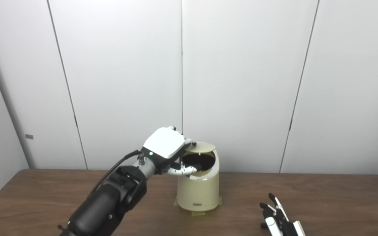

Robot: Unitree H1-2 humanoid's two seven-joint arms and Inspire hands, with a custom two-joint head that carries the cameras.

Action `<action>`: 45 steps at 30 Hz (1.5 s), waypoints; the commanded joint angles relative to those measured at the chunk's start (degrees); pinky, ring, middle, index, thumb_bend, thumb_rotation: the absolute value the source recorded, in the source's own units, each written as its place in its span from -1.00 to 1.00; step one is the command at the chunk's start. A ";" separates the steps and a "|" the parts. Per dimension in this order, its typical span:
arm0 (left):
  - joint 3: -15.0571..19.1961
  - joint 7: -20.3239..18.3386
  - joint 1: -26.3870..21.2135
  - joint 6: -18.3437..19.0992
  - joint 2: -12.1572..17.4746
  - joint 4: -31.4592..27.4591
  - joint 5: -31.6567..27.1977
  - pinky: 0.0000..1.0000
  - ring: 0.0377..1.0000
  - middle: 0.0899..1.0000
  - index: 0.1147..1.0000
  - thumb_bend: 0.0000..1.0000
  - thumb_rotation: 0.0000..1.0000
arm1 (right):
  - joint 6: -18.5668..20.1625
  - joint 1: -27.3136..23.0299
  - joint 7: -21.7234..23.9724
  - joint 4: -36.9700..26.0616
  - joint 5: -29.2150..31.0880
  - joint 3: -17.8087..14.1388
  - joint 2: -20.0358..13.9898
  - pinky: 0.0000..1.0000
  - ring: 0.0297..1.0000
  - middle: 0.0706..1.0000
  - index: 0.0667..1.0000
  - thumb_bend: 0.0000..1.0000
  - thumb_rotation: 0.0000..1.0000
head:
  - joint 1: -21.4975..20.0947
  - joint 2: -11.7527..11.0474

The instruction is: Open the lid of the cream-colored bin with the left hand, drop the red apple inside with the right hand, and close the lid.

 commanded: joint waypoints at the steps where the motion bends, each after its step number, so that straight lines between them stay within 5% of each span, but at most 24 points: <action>1: 0.63 0.32 -2.07 -0.45 0.98 -1.45 0.77 0.91 0.76 0.64 0.63 0.11 0.82 | 0.30 0.28 0.23 0.19 -0.10 -0.60 -0.87 1.00 0.83 0.69 0.93 -0.02 1.00 | 0.05 0.04; 45: -2.82 -0.31 4.29 -4.17 -1.81 -4.82 7.89 0.80 0.70 0.58 0.56 0.13 0.58 | 2.79 0.45 0.13 -2.29 -1.81 -1.25 -0.63 0.75 0.73 0.66 0.93 -0.15 1.00 | -0.43 2.54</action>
